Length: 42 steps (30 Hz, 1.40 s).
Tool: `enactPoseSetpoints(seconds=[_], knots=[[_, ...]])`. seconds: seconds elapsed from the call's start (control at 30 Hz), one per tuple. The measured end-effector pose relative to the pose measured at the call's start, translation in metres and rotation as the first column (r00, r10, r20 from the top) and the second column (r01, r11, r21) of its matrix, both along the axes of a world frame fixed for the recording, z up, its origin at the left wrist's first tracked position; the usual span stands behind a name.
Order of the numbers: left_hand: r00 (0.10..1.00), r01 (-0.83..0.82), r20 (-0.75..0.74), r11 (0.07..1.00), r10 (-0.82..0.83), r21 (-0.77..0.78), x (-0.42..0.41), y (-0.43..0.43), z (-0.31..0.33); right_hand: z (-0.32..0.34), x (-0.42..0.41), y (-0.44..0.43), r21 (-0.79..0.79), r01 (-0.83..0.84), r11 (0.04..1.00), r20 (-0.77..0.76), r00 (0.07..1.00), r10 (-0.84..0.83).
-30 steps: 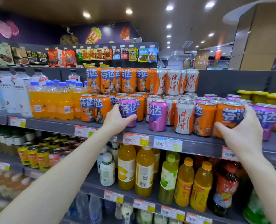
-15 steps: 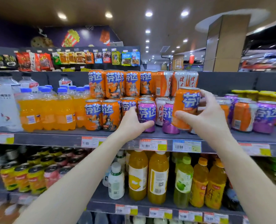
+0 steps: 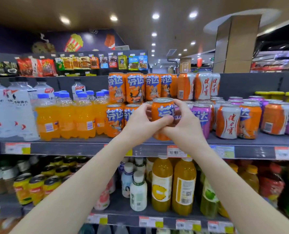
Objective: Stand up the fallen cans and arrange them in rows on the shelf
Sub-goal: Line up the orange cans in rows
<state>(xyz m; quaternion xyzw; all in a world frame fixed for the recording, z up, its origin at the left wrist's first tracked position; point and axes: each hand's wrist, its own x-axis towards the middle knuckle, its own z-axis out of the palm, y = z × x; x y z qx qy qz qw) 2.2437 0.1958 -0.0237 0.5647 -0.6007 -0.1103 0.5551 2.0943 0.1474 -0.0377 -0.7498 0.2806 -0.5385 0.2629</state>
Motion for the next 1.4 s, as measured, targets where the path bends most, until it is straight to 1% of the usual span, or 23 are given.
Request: enactPoseSetpoints(seconds=[0.17,0.23,0.27,0.33,0.4,0.47,0.53,0.6,0.63,0.73,0.8,0.9,0.97,1.03,1.13,1.27,1.33,1.4], knots=[[0.983,-0.179,0.031,0.982,0.181,-0.06,0.008,-0.001,-0.005,-0.005,-0.002,0.001,0.0,-0.071,0.997,-0.088,0.994,0.071],[0.969,-0.235,0.06,0.97,0.238,-0.061,0.008,-0.001,-0.007,-0.004,-0.017,-0.001,-0.001,-0.042,0.999,-0.079,0.996,0.042],[0.962,-0.259,0.08,0.964,0.263,-0.059,0.007,-0.002,-0.008,-0.004,-0.026,-0.004,-0.018,-0.005,1.0,-0.036,0.999,0.004],[0.946,-0.301,0.111,0.952,0.305,-0.054,0.006,-0.003,-0.01,-0.004,-0.051,-0.014,-0.048,0.104,0.993,0.117,0.988,-0.098],[0.932,-0.34,0.112,0.939,0.344,-0.054,0.005,-0.007,-0.013,-0.003,-0.081,-0.028,-0.042,0.269,0.962,0.262,0.932,-0.249],[0.914,-0.382,0.121,0.922,0.387,-0.057,0.002,-0.011,-0.014,-0.005,-0.113,-0.047,-0.009,0.454,0.891,0.324,0.844,-0.427],[0.899,-0.414,0.126,0.908,0.419,-0.068,0.0,-0.017,-0.015,-0.01,-0.141,-0.07,0.06,0.599,0.798,0.295,0.753,-0.588],[0.888,-0.439,0.125,0.896,0.443,-0.064,-0.003,-0.021,-0.016,-0.019,-0.162,-0.093,0.13,0.682,0.72,0.165,0.701,-0.694],[0.88,-0.455,0.125,0.889,0.459,-0.058,-0.004,-0.023,-0.016,-0.022,-0.17,-0.1,0.162,0.691,0.704,0.084,0.701,-0.708],[0.855,-0.504,0.118,0.863,0.504,-0.034,-0.007,-0.028,-0.015,-0.026,-0.185,-0.109,0.223,0.649,0.728,-0.085,0.756,-0.648],[0.842,-0.525,0.133,0.851,0.523,-0.022,-0.011,-0.031,-0.016,-0.022,-0.191,-0.112,0.223,0.621,0.752,-0.169,0.784,-0.597],[0.808,-0.567,0.178,0.823,0.561,-0.02,-0.015,-0.034,-0.021,-0.011,-0.193,-0.116,0.273,0.541,0.796,-0.261,0.838,-0.48],[0.795,-0.586,0.175,0.81,0.581,-0.03,-0.017,-0.036,-0.023,-0.007,-0.19,-0.118,0.273,0.528,0.804,-0.331,0.836,-0.437],[0.793,-0.59,0.156,0.806,0.589,-0.042,-0.018,-0.035,-0.024,-0.005,-0.188,-0.121,0.267,0.534,0.802,-0.365,0.826,-0.429],[0.777,-0.604,0.167,0.794,0.607,-0.073,-0.021,-0.033,-0.026,-0.005,-0.189,-0.124,0.276,0.539,0.796,-0.346,0.828,-0.441],[0.682,-0.673,0.278,0.729,0.677,-0.125,-0.018,-0.034,-0.031,-0.008,-0.194,-0.122,0.277,0.55,0.788,-0.261,0.832,-0.489],[0.647,-0.699,0.302,0.703,0.7,-0.129,-0.016,-0.034,-0.032,-0.006,-0.195,-0.116,0.268,0.544,0.795,-0.176,0.839,-0.515],[0.635,-0.705,0.322,0.697,0.702,-0.129,-0.013,-0.035,-0.034,0.0,-0.195,-0.105,0.249,0.529,0.812,-0.055,0.844,-0.533]])
